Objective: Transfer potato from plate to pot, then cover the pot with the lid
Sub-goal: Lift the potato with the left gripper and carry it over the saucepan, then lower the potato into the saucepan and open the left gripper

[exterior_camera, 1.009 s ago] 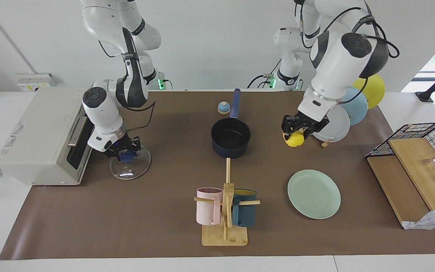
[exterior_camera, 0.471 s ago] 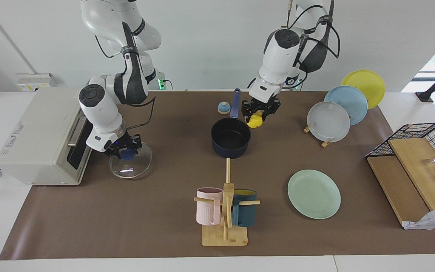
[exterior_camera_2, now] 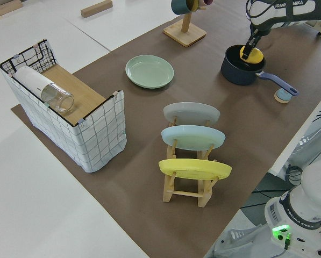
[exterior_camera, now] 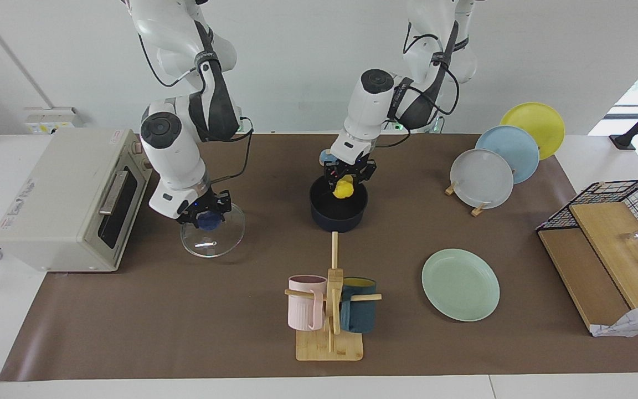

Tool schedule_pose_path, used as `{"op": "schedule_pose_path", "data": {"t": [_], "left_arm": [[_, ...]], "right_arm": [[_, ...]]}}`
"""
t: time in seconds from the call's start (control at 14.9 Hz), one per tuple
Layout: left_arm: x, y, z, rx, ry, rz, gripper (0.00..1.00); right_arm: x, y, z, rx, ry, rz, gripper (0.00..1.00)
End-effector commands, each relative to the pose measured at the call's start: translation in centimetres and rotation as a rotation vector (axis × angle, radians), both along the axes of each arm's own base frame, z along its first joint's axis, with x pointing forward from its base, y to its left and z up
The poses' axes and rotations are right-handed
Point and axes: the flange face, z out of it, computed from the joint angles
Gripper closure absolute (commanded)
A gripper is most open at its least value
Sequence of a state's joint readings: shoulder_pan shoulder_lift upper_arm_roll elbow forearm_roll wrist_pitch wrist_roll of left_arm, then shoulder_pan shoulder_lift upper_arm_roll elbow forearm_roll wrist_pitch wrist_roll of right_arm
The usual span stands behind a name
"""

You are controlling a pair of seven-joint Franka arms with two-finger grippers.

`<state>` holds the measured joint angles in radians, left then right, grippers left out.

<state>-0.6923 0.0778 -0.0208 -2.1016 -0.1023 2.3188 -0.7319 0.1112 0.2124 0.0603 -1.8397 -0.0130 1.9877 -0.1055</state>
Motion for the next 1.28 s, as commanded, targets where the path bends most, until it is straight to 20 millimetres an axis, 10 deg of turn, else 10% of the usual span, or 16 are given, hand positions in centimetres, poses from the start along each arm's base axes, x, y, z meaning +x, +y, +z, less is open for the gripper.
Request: {"op": "schedule_pose_path", "data": {"t": [0.0,1.21], "left_arm": [[0.1,0.1,-0.8,0.016,-0.016,-0.008,1.0],[-2.4,-1.3,-6.8,0.057,-0.082,-0.072,1.0]], "right_arm": [[1.2,-0.1,1.0,0.016,0.009,-0.018,1.0],[1.4,1.6,1.5,0.018,0.003,-0.012,1.0]]}}
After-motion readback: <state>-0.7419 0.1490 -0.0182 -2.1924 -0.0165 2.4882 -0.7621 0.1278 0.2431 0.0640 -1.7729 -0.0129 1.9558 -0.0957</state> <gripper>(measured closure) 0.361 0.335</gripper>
